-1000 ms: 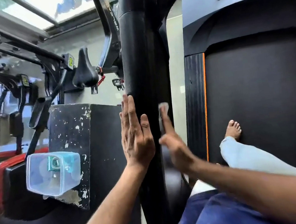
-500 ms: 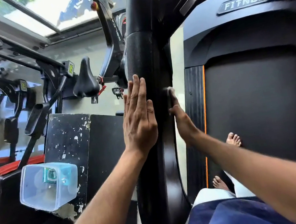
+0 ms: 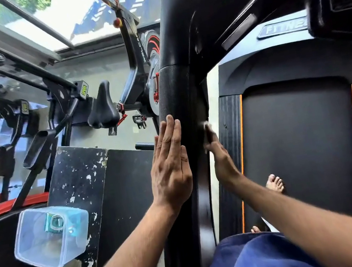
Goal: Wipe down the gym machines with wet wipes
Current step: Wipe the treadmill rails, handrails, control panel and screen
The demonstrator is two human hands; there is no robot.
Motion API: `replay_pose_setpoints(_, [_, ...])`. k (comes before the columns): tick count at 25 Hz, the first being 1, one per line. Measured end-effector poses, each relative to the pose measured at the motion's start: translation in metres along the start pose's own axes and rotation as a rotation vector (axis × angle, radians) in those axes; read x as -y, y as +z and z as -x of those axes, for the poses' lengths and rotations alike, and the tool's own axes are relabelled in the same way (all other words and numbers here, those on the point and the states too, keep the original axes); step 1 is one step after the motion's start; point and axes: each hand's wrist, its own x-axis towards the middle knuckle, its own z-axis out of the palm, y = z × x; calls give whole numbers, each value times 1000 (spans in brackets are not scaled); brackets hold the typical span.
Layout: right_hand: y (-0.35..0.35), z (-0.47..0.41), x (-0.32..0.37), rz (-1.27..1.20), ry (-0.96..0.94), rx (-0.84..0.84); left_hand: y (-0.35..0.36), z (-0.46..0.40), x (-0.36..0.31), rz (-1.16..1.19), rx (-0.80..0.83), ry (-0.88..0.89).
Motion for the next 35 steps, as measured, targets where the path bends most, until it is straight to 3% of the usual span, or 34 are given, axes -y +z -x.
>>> replay_pose_setpoints(4, [15,-48,46,46,-158,-16,0,1,1,-11,7,-17])
replay_pose_setpoints(6, [4,-42,22,80,-59,-93,0,0,1,-7,13,-14])
replay_pose_setpoints(8, [-8,-28,-7,57,43,-67,0,1,-2,-14,14,-18])
replay_pose_setpoints(10, [-5,-30,4,46,60,-86,0,0,-1,-35,19,-13])
replay_pose_setpoints(14, [15,-55,63,70,-196,-108,0,0,0,-69,18,2])
replay_pose_setpoints(17, [1,-62,63,90,-274,-77,-1,1,-2,-57,24,-3])
replay_pose_setpoints(24, [-11,6,-57,198,69,102,0,1,-1,-36,15,-3])
replay_pose_setpoints(30, [-14,-62,26,136,-17,65,0,0,1,-33,0,14])
replay_pose_setpoints(33, [-16,-38,-2,207,114,136,1,2,0,-32,1,18])
replay_pose_setpoints(35, [-7,34,-36,142,223,203,2,0,2,-23,-4,24])
